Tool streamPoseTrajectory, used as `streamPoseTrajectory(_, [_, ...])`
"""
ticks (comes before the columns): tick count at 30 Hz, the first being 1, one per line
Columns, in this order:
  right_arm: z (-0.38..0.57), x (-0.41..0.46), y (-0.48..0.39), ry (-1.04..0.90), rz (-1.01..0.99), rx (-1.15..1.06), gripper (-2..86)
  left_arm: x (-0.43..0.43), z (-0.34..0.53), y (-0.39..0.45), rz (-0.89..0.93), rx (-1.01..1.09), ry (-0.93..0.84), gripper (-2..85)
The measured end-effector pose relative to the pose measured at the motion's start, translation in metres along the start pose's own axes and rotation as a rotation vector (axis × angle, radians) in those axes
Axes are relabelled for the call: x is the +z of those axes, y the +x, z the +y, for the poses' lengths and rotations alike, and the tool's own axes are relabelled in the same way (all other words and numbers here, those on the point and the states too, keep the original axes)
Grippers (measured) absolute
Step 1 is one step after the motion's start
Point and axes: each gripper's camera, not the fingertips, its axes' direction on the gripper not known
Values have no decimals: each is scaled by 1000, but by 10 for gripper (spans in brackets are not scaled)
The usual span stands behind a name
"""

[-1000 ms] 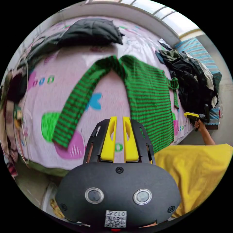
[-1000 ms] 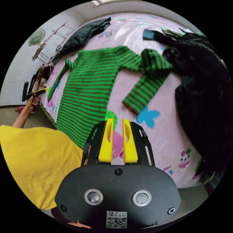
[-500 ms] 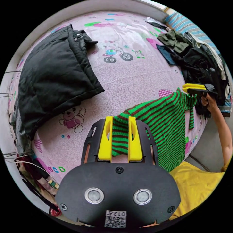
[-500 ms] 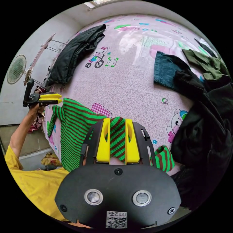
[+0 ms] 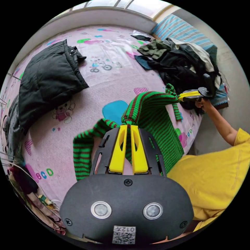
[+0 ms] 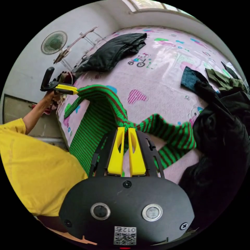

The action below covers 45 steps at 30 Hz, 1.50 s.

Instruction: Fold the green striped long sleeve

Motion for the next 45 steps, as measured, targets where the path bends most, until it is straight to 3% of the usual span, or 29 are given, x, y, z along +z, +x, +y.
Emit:
streamPoseTrajectory(6, [115, 73, -29, -214, -14, 173, 23, 62, 125, 30, 62, -190, -173, 13])
streamPoseTrajectory(8, [134, 70, -28, -165, 12, 247, 27, 67, 154, 23, 108, -321, -139, 17])
streamPoseTrajectory(11, [139, 36, -31, 37, 16, 286, 31, 35, 172, 21, 74, -416, 60, 27])
streamPoseTrajectory(13, [124, 26, -33, 111, -3, 248, 33, 21, 153, 24, 55, -373, 116, 43])
streamPoseTrajectory(17, [62, 43, -30, 189, -180, 179, 60, 40, 96, 19, 171, -286, 62, 75])
streamPoseTrajectory(25, [-17, 112, -28, -2, -254, 144, 80, 92, 29, 4, 231, -267, -111, 89])
streamPoseTrajectory(30, [-26, 137, -26, -17, -379, 164, 65, 98, 25, 8, 286, -232, -77, 72])
streamPoseTrajectory(34, [-39, 144, -30, -43, -333, 139, 36, 96, 15, 8, 274, -197, -92, 33])
streamPoseTrajectory(40, [-109, 78, -9, 122, -299, 38, 26, 31, -67, -5, 185, -17, 12, 13])
streamPoseTrajectory(45, [-181, 21, 7, 247, -20, 69, 44, -33, -142, -25, 18, -19, 172, 9])
